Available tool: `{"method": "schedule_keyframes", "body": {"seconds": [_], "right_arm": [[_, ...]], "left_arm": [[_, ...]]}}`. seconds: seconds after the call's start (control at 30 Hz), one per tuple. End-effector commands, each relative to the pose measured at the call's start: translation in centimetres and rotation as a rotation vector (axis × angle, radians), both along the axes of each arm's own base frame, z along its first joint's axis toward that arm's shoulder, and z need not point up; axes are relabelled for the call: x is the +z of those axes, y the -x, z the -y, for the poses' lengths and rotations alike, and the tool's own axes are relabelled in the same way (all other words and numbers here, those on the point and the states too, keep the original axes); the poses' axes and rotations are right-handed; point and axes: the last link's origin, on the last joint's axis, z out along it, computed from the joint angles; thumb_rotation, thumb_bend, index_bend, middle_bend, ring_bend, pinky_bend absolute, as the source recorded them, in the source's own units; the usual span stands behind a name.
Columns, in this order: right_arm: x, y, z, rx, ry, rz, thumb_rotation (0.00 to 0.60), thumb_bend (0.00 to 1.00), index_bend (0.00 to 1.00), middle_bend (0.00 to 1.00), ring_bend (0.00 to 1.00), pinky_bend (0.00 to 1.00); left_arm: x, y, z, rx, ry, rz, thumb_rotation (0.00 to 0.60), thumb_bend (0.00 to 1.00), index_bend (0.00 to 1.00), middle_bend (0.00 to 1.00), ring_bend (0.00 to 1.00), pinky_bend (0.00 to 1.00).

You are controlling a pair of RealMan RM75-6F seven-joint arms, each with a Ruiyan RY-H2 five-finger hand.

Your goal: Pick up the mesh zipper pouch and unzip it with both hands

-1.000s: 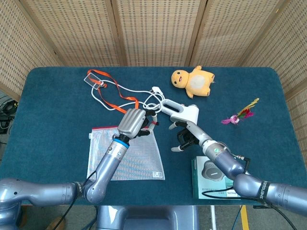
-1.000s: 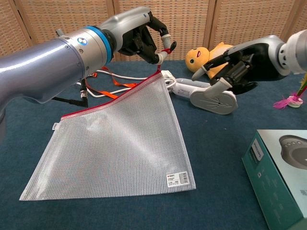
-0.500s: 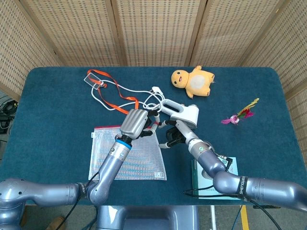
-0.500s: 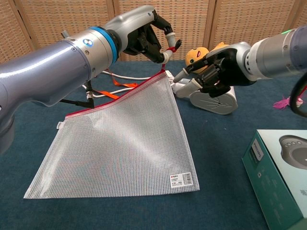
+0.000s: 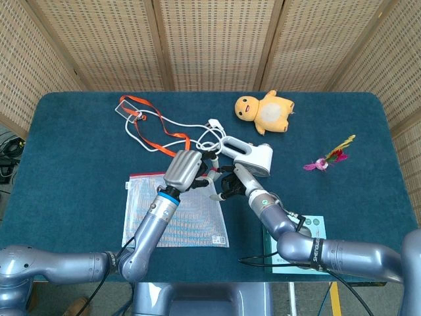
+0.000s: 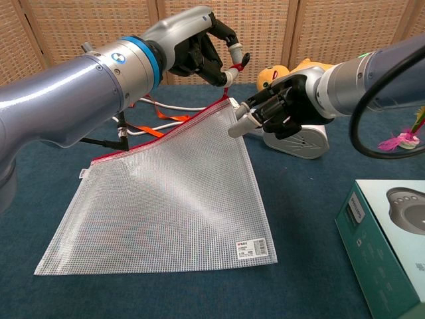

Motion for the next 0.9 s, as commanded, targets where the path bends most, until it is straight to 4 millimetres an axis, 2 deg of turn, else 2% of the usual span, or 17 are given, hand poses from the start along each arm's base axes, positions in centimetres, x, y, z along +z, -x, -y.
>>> {"method": "schedule_keyframes", "body": {"seconds": [0.03,0.23,0.47,0.7,0.9], "right_arm": [[-0.12,0.02,0.09,-0.012,0.000,0.008,0.600,0.26,0.51,0.85,0.89,1.00],[-0.19,-0.01,0.27,-0.030,0.005,0.029,0.600,0.31,0.52,0.85,0.89,1.00],[-0.30,-0.11,0.34,-0.034,0.004,0.043,0.600,0.43,0.56,0.87,0.90,1.00],[-0.44,-0.07,0.31,-0.037,-0.002,0.048,0.600,0.50,0.62,0.88,0.90,1.00],[-0.30,-0.12,0.20,-0.032,-0.002,0.060,0.600,0.64,0.71,0.89,0.92,1.00]], "left_arm": [[-0.01,0.02,0.04,0.000,0.001,0.000,0.600,0.57,0.94,1.00,0.99,1.00],[-0.04,0.17,0.20,0.002,0.011,0.003,0.600,0.57,0.94,1.00,0.99,1.00],[0.00,0.21,0.32,0.008,0.024,0.014,0.600,0.57,0.94,1.00,0.99,1.00],[-0.01,0.28,0.46,0.010,0.031,0.019,0.600,0.57,0.94,1.00,0.99,1.00],[-0.03,0.47,0.41,0.013,0.033,0.020,0.600,0.57,0.94,1.00,0.99,1.00]]}}
